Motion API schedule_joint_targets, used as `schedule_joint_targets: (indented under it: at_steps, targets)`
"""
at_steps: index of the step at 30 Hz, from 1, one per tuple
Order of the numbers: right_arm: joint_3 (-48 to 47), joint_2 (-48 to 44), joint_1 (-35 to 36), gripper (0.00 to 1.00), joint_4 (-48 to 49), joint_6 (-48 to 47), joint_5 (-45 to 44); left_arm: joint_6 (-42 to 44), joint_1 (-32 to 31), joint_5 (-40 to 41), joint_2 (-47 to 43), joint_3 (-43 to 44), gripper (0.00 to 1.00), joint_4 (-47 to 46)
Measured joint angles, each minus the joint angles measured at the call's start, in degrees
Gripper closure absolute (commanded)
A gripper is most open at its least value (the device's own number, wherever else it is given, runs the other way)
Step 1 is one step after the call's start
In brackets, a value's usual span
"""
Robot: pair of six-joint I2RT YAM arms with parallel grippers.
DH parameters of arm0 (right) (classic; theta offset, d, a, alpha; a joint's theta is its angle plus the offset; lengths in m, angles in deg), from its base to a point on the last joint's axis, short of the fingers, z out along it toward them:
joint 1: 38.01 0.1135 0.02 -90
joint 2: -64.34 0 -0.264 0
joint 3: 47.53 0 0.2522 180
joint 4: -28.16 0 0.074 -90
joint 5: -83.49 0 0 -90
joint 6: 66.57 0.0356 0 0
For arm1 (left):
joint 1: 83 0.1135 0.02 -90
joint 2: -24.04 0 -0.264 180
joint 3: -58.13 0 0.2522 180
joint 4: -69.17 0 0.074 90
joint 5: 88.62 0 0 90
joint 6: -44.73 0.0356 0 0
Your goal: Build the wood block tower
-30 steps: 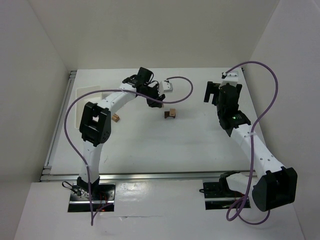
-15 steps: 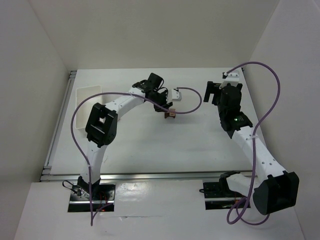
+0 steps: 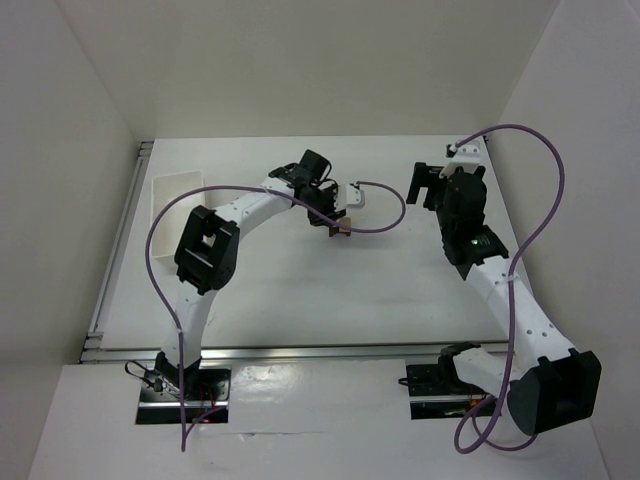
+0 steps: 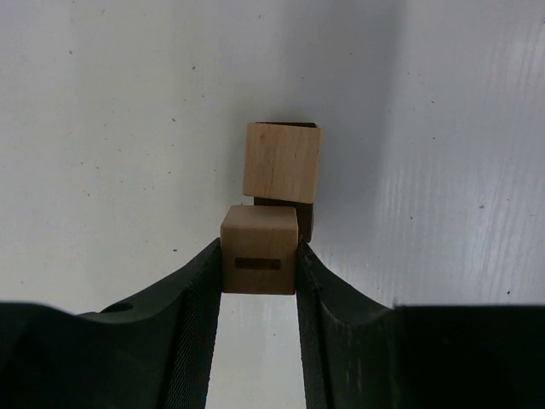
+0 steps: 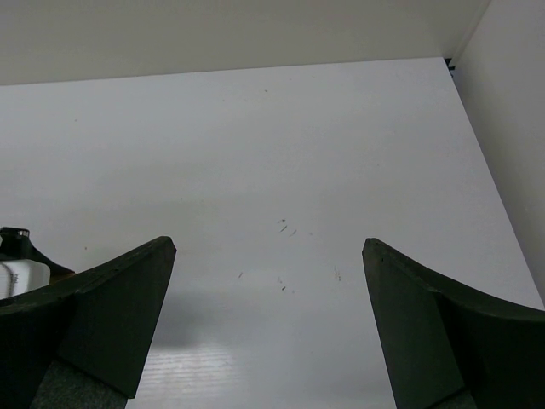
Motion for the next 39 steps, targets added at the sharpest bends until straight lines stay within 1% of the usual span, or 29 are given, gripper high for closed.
schedule_joint_targets:
  at_steps: [16, 39]
  targets:
    - [0.0, -0.39, 0.0, 0.0, 0.0, 0.2, 1.01, 1.27, -0.48, -0.9, 0.76, 0.0, 1.0, 1.49]
    - [0.0, -0.83, 0.0, 0.0, 0.0, 0.2, 1.09, 1.05, -0.98, -0.48, 1.31, 0.0, 1.0, -0.44]
